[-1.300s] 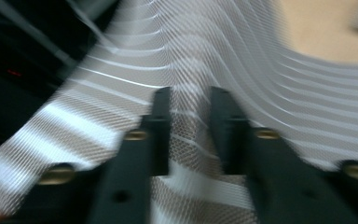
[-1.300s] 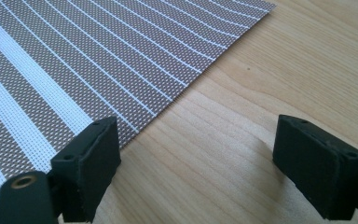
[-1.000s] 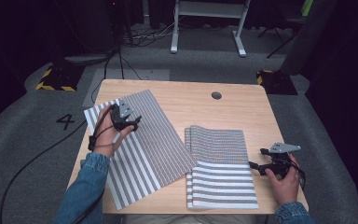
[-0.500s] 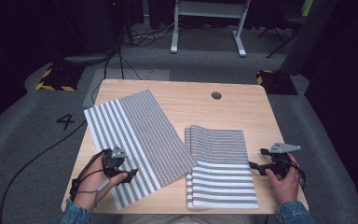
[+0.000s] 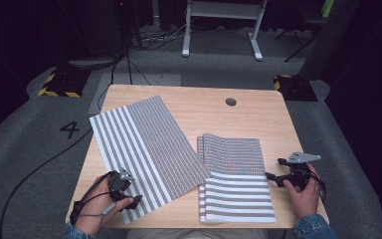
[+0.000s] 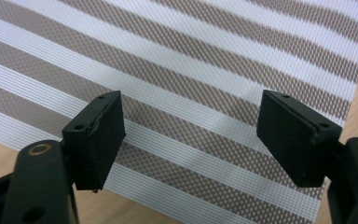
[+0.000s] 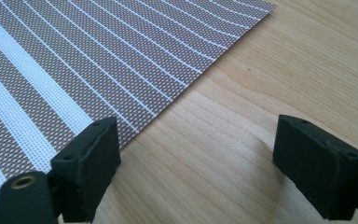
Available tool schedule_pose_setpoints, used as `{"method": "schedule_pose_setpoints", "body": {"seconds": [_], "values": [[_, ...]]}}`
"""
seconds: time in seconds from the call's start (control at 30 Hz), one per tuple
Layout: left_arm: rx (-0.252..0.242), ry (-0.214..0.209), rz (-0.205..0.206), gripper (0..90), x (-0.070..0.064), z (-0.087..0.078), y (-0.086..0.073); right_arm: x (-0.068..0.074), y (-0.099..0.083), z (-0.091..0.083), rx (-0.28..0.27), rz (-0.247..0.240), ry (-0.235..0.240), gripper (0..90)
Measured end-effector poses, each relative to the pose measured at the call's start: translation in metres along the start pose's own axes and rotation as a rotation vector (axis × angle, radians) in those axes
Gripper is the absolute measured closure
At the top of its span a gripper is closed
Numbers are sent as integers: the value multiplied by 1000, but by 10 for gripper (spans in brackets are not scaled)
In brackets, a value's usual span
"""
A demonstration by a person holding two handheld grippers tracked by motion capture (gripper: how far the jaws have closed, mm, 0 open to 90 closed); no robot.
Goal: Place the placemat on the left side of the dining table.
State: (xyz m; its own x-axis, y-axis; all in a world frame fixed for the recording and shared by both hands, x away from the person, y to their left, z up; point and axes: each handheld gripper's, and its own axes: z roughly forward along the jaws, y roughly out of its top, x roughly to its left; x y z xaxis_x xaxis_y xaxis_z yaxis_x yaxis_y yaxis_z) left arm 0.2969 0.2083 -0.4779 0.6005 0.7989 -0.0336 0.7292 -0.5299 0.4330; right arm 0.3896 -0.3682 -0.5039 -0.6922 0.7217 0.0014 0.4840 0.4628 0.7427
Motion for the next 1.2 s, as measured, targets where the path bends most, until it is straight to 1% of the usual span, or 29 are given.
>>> {"method": "schedule_pose_setpoints", "body": {"seconds": [0.03,0.07,0.1,0.13,0.2,0.23,0.3,0.37,0.4,0.43,0.47,0.5,0.57,0.6,0.63,0.67,0.7,0.73,0.77,0.83,0.87,0.9,0.97,1.0,1.03,1.07,1.1,1.17,1.2], "values": [[1,-15,-11,162,-2,1,-1,0,0,0,0,0,0,150],[-15,-19,-1,140,-2,3,-1,0,0,0,0,0,0,150],[-5,2,27,148,-2,2,-1,0,0,0,0,0,1,150],[-4,2,18,147,-3,2,-1,0,0,0,0,0,0,150],[-5,5,17,144,-3,2,-1,0,0,0,0,-1,-1,150],[-10,1,5,144,-4,2,-2,0,0,0,0,0,0,150],[-17,3,16,144,-3,3,-2,0,0,0,0,0,0,150],[-6,2,14,151,-3,2,-1,0,0,0,0,-1,0,150],[-4,2,22,156,-2,2,-1,0,0,0,-1,-2,0,150],[3,-16,28,158,-1,2,0,0,0,0,-1,-1,0,150],[5,7,17,159,-2,2,1,0,0,0,-1,-1,-1,150],[5,7,20,162,-2,2,1,0,0,0,1,-2,-1,150],[0,2,9,168,-1,2,0,0,0,0,1,-2,-2,149],[-12,1,29,173,1,2,1,0,0,0,1,-2,-1,150],[-13,1,25,181,2,2,1,0,0,0,0,-2,-1,150],[-7,3,26,199,3,1,1,0,0,0,1,-2,-1,150],[-18,6,14,215,3,1,1,0,0,0,-1,-2,-1,150],[-16,-6,24,237,5,1,1,0,0,0,1,-1,-2,150],[-20,12,10,265,5,0,1,0,0,0,0,-1,-1,150],[-37,9,29,338,10,-1,1,0,0,0,1,-2,-1,150],[-32,-13,15,374,10,-1,0,0,0,0,0,-1,0,150],[-52,11,45,418,13,-2,0,0,0,0,0,-2,-1,150],[-46,5,58,578,13,-7,1,0,0,0,-1,-1,-1,150],[-56,-2,67,680,13,-10,2,0,0,0,-1,-1,0,150],[-71,-6,76,746,14,-14,3,0,0,0,-1,-1,-1,150],[-88,-3,101,774,15,-19,4,0,0,0,0,-1,0,150],[-93,-7,101,789,15,-23,4,0,0,0,-2,-1,0,150],[-108,11,127,801,18,-29,3,0,0,0,-1,-1,-1,150],[-116,4,137,803,20,-30,3,0,0,0,0,-1,-1,150]]}}
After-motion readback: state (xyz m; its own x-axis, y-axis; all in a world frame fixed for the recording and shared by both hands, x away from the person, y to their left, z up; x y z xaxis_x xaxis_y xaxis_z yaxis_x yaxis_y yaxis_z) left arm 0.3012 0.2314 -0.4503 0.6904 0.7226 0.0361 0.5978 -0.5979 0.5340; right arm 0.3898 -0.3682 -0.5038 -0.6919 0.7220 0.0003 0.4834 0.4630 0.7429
